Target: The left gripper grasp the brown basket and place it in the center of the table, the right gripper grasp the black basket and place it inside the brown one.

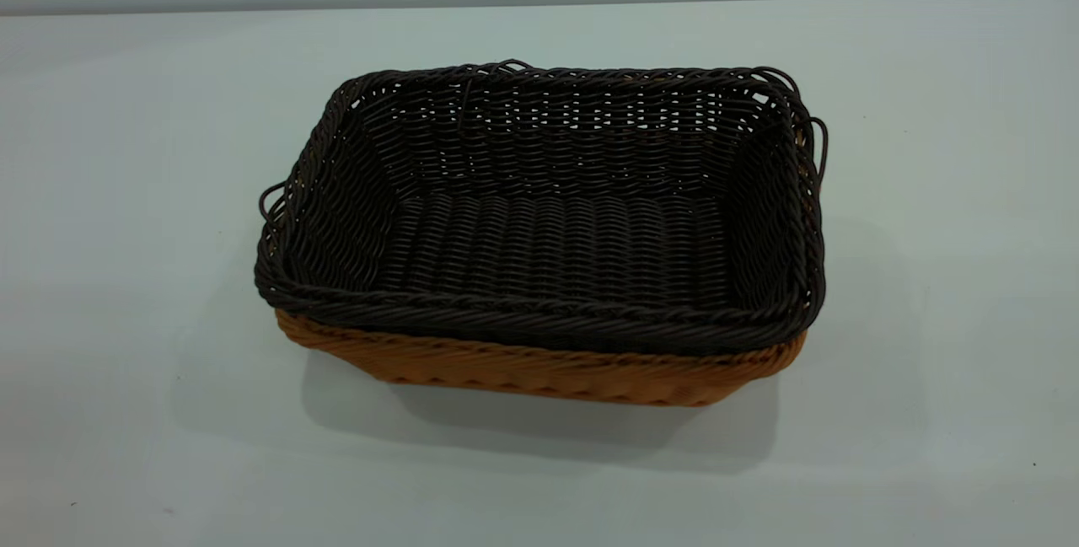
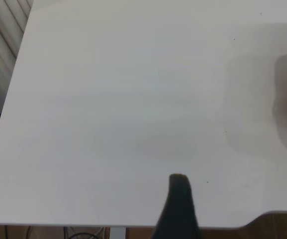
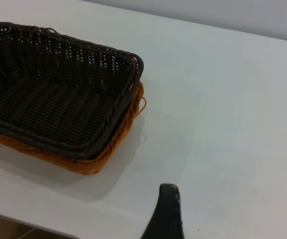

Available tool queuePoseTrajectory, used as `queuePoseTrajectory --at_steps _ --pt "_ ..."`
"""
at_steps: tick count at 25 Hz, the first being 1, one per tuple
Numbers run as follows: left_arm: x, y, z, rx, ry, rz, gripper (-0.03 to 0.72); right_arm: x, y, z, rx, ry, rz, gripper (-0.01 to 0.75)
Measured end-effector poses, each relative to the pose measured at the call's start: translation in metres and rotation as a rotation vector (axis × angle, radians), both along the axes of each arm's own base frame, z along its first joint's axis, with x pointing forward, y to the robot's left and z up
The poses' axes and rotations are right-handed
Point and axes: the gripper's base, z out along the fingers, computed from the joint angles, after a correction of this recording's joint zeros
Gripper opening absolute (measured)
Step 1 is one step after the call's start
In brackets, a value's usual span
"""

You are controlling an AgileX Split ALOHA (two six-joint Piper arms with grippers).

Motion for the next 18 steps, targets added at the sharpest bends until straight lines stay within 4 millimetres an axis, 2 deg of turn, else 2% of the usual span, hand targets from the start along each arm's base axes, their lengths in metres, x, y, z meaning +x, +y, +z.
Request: queuePoseTrajectory --at_steps 6,12,18 --pt "0.0 0.0 0.0 0.001 0.0 0.001 0.563 -0.001 -0.004 0.0 0.002 0.004 0.025 0.594" --pt "0.0 0.0 0.0 0.0 0.0 0.001 0.563 0.002 -0.017 -0.002 0.048 0.03 -0.091 0.594" --pt "0.0 0.0 0.0 0.0 0.0 0.001 0.563 0.002 -0.021 -0.003 0.044 0.033 -0.136 0.594"
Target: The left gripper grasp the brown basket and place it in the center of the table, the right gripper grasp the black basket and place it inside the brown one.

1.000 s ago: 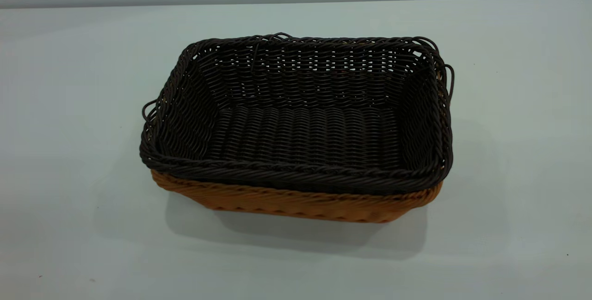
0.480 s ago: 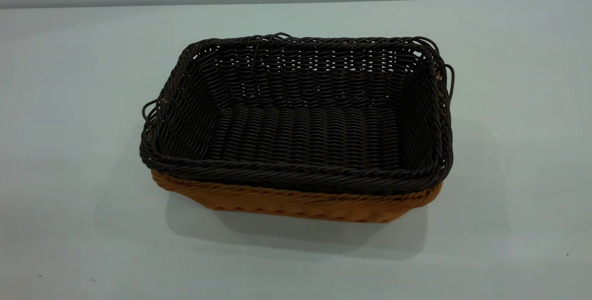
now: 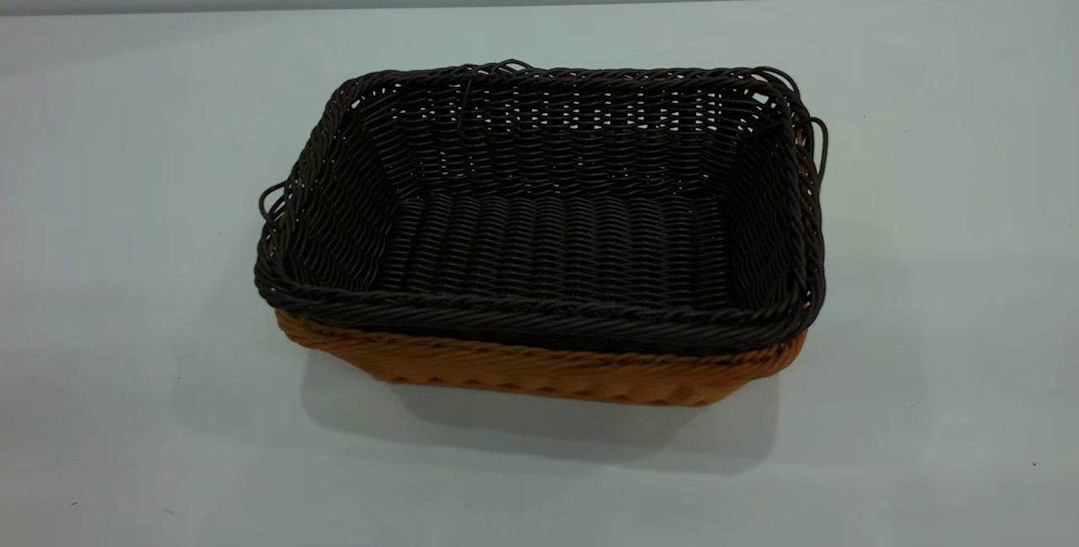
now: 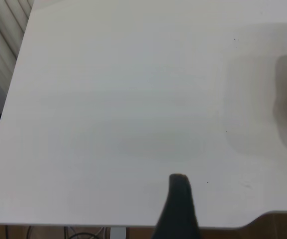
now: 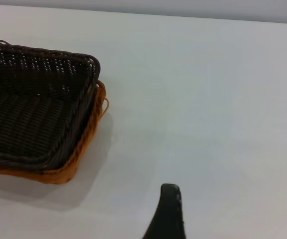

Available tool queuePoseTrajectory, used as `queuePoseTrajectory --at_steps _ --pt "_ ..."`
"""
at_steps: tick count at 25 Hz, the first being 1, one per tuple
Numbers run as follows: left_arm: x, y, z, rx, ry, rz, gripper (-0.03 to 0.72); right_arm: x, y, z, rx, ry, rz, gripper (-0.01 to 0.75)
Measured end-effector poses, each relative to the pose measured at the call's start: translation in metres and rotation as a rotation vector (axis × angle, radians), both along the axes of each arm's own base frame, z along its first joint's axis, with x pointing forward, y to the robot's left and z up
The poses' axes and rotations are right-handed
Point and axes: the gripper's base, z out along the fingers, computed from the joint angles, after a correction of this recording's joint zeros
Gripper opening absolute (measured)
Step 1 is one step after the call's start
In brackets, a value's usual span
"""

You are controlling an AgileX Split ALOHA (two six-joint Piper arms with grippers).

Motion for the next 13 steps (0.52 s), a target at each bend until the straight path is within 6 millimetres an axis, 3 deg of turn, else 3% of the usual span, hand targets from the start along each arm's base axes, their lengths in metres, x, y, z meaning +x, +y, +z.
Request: queuePoseTrajectory --at_steps 13 --pt "0.0 0.0 -0.0001 0.0 0.001 0.0 0.563 0.0001 -0.0009 0.0 -0.007 -0.001 -0.007 0.594"
